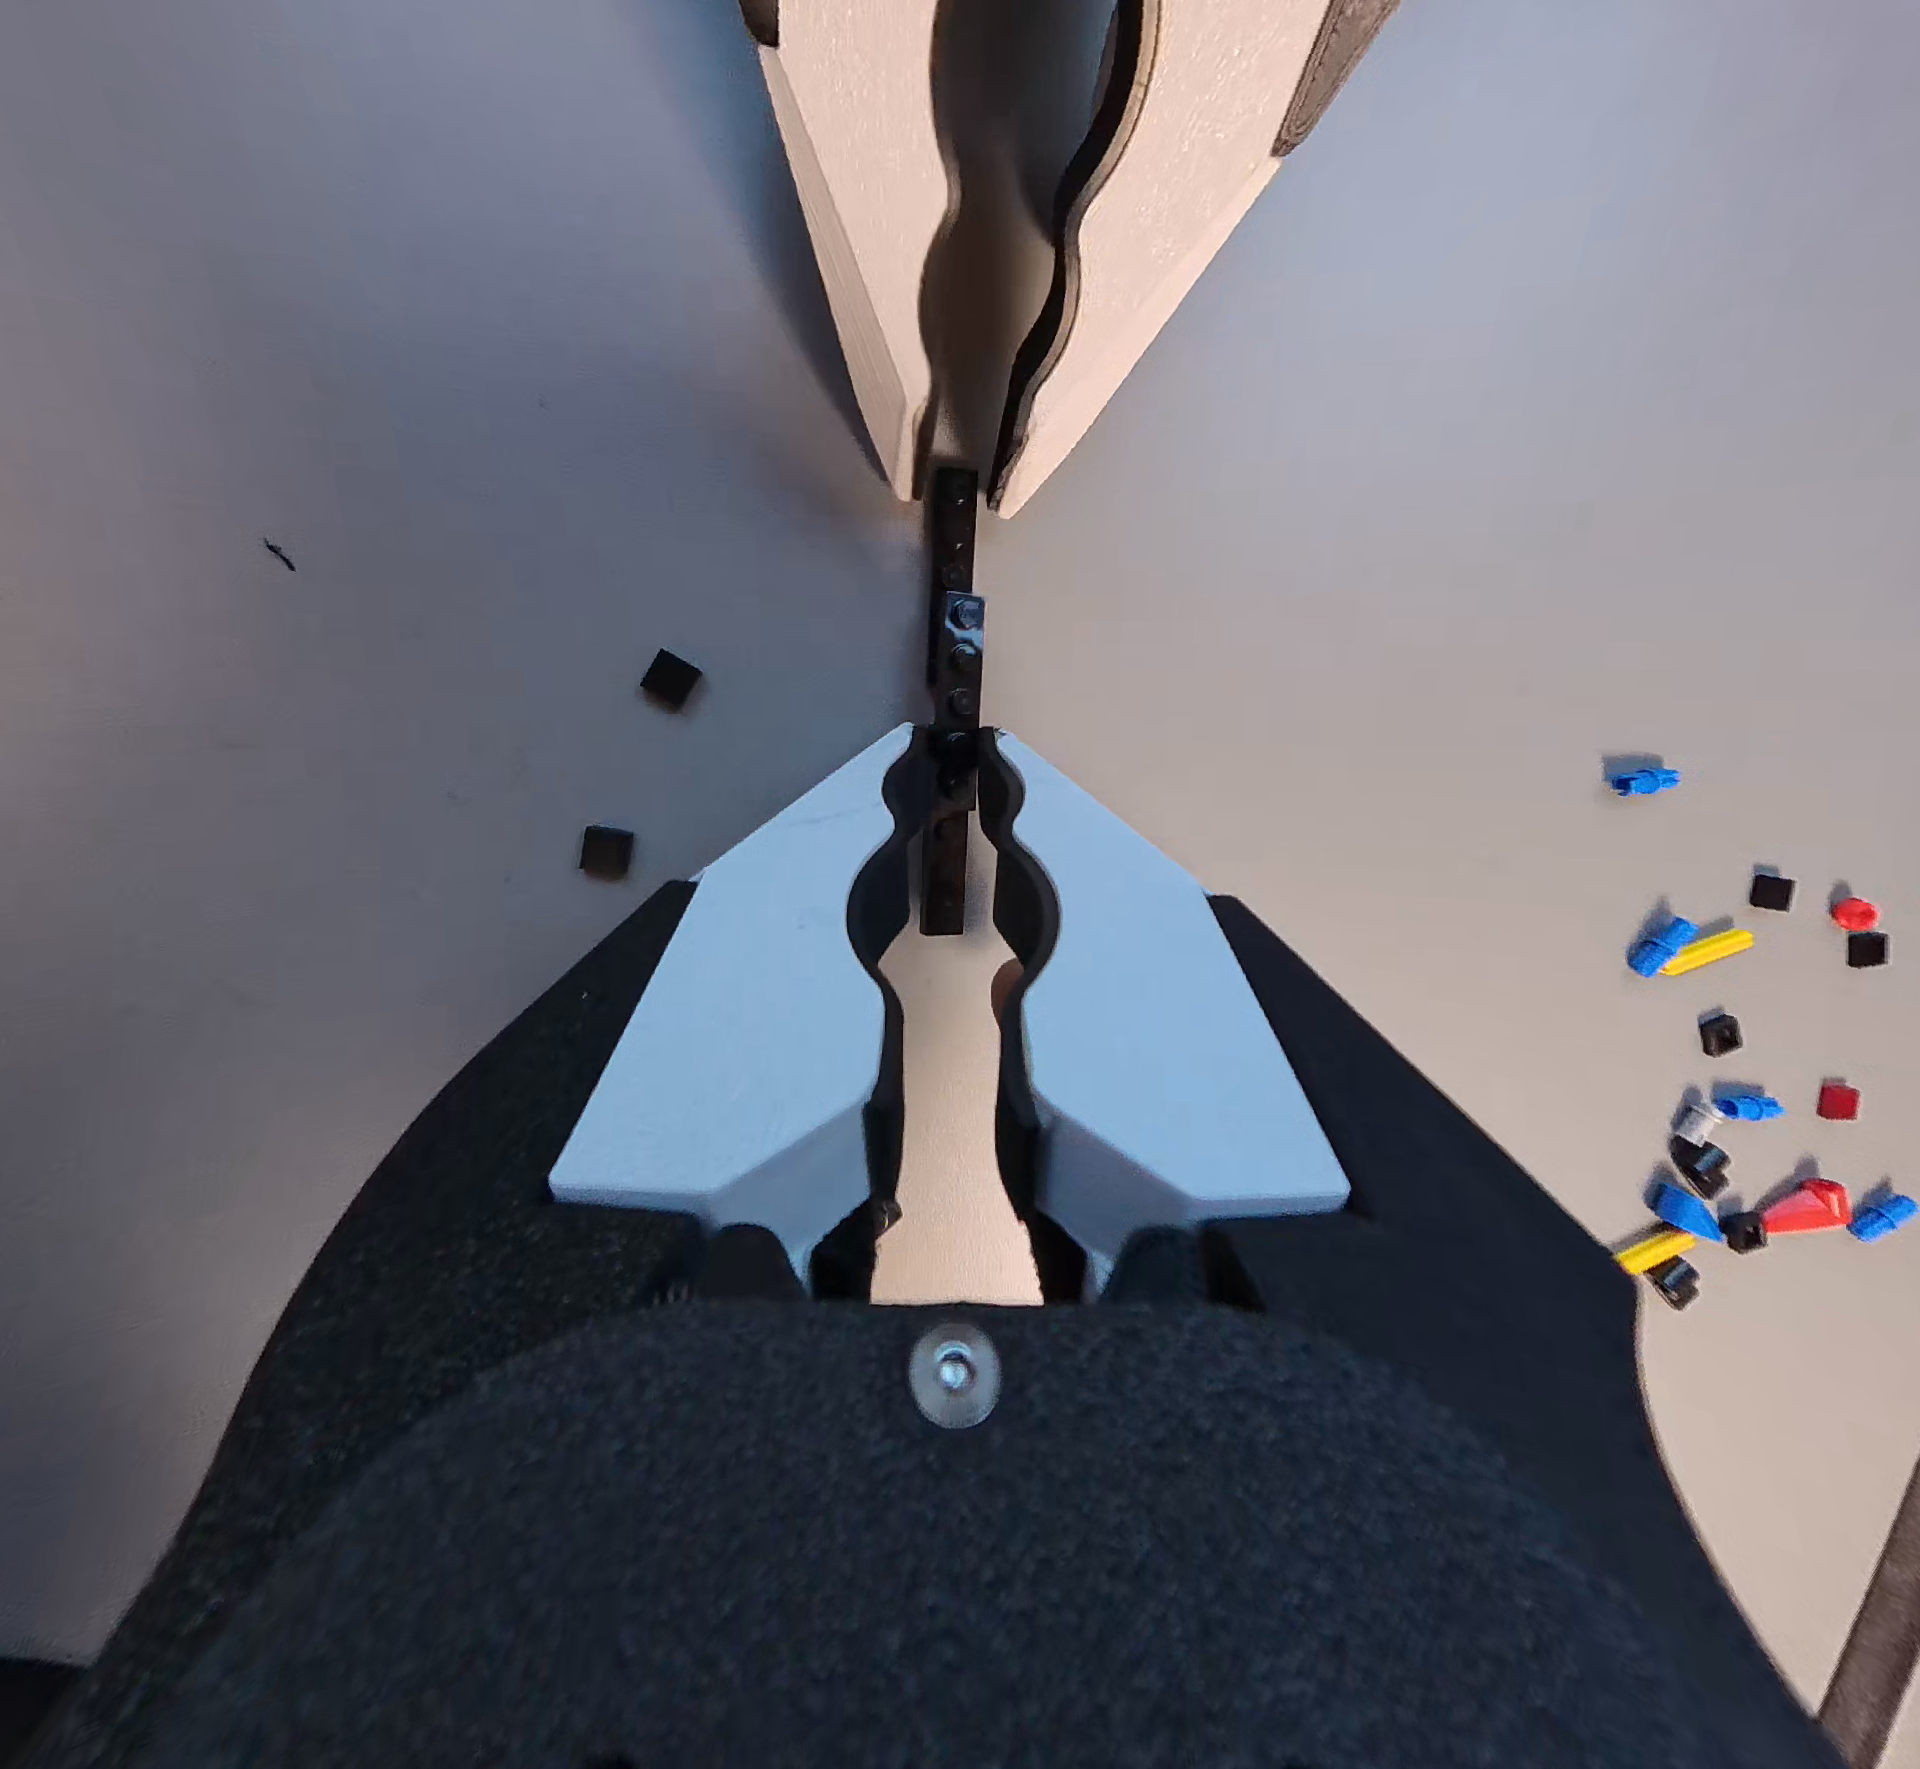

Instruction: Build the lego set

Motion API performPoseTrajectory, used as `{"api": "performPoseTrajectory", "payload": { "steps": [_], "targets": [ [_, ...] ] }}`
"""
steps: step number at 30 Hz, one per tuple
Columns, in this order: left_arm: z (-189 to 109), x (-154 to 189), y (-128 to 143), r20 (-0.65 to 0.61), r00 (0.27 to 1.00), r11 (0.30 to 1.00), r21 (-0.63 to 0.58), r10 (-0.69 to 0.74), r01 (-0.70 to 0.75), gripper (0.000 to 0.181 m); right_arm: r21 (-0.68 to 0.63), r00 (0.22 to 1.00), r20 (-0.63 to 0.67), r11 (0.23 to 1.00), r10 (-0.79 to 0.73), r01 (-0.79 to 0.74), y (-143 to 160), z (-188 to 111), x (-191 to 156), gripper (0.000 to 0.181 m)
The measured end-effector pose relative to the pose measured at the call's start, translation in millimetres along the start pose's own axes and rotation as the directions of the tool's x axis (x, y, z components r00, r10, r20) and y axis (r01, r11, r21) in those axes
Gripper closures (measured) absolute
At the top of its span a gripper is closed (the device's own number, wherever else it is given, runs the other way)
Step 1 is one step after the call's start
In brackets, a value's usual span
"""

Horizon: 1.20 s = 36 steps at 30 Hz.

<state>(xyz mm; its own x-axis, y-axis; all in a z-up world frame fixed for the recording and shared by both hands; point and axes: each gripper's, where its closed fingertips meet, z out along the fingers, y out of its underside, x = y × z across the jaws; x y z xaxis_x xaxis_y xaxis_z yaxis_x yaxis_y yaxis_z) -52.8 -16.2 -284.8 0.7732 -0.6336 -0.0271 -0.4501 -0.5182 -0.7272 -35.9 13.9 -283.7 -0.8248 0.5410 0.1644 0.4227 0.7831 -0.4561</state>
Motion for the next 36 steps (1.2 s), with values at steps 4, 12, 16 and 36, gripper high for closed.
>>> {"api": "performPoseTrajectory", "payload": {
  "steps": [4, 12, 16, 36],
  "targets": [
    [1, 0, 0, 0.002, 1.0, 1.0, -0.001, -0.002, 0.002, 0.173, -0.012, 1.0, -0.002, 1.0, -0.002, 0.002, 1, 2, -1, 0.175],
    [1, 0, -1, 0.007, 1.0, 1.0, -0.001, -0.009, 0.009, 0.173, -0.008, 1.0, -0.01, 1.0, 0.0, 0.0, -1, 2, -1, 0.17],
    [1, 0, -1, 0.008, 1.0, 1.0, -0.002, -0.009, 0.009, 0.172, 0.025, 1.0, 0.003, 0.999, 0.02, -0.02, -6, 0, -2, 0.169],
    [4, -1, -3, 0.046, 0.996, 0.996, -0.041, -0.081, 0.083, 0.175, 0.035, 0.998, -0.046, 0.999, 0.033, -0.032, -15, 3, -3, 0.181]
  ]
}}
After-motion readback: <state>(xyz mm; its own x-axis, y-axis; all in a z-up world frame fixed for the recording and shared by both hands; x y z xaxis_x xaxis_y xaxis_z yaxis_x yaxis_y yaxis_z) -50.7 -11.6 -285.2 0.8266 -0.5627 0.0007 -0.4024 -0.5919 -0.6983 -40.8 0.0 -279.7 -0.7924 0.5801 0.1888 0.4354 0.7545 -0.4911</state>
